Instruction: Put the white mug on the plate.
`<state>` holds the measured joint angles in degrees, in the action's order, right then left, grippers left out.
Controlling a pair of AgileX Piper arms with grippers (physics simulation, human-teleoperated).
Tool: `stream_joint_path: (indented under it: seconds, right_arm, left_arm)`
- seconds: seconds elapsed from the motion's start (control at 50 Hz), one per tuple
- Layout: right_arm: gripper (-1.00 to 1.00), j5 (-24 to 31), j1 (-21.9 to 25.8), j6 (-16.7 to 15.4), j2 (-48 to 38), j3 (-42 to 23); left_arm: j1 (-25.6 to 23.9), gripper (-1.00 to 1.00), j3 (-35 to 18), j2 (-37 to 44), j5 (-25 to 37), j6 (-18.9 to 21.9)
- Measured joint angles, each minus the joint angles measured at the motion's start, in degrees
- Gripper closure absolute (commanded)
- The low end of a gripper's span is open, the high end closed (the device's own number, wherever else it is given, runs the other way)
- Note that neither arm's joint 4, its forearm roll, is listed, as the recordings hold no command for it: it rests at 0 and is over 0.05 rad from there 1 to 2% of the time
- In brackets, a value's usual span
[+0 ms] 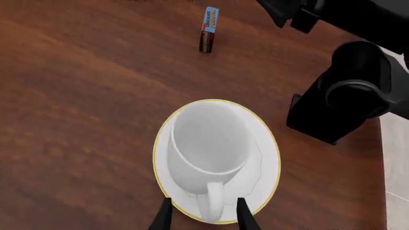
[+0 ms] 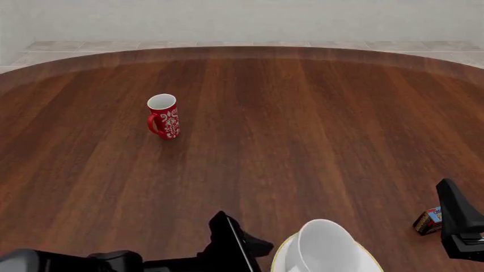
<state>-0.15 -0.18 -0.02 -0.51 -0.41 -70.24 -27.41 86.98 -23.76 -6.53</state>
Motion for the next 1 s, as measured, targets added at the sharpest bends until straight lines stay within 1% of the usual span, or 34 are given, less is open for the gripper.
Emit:
stream_joint_path:
  seconds: [0.2,0.62,1.0]
  right_arm:
    - [-1.00,-0.11,-0.02,0.01,-0.02,0.11]
    - [-1.00,0.08,-0.03,0.01,0.16,0.11]
    - [-1.00,0.60,-0.03,0.02,0.47,-0.12]
  left_arm:
    - [0.06,-1.00,0.11,-2.62,2.19,0.55]
    - [0.64,-1.00,1.34,-12.48,8.77,2.15]
    - [0.79,-1.00,1.63,-15.11,10.54,2.53]
